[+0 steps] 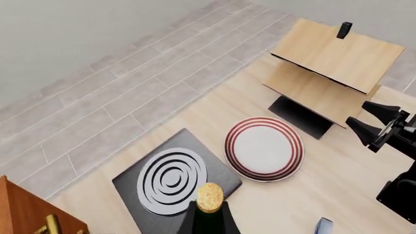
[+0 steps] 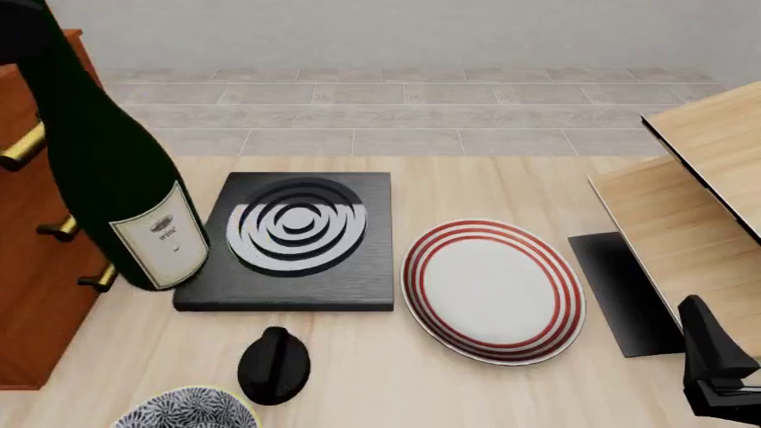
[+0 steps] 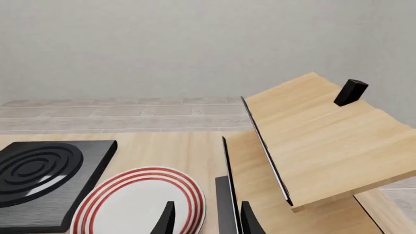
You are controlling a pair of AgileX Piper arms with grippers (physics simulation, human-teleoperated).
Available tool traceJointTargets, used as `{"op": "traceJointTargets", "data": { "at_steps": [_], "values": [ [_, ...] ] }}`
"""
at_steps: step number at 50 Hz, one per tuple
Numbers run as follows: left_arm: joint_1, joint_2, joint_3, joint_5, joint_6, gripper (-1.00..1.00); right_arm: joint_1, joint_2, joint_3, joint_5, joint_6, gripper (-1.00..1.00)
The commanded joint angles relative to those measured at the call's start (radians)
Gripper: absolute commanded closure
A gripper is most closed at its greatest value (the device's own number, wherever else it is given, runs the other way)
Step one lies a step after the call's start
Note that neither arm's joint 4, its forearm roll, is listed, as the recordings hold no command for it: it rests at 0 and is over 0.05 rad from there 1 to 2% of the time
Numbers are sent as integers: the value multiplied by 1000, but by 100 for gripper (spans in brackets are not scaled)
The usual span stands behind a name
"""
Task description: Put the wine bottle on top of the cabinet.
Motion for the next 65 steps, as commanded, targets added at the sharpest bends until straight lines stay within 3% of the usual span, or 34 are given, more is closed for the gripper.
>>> {"op": "traceJointTargets", "data": {
  "at_steps": [1, 26, 41, 44, 52, 65],
  "values": [
    [39, 27, -65, 20, 31, 100, 0, -1, 1, -1, 0, -100],
    [142, 128, -253, 92, 47, 100, 0, 0, -3, 2, 1, -100],
    [226, 205, -293, 94, 61, 100, 0, 1, -4, 3, 1, -100],
    [251, 206, -270, 92, 94, 100, 0, 1, -3, 2, 1, -100],
    [305, 261, -387, 125, 86, 100, 0, 2, -4, 3, 0, -100],
    [366, 313, -494, 149, 70, 100, 0, 2, -6, 5, 1, -100]
  ]
}}
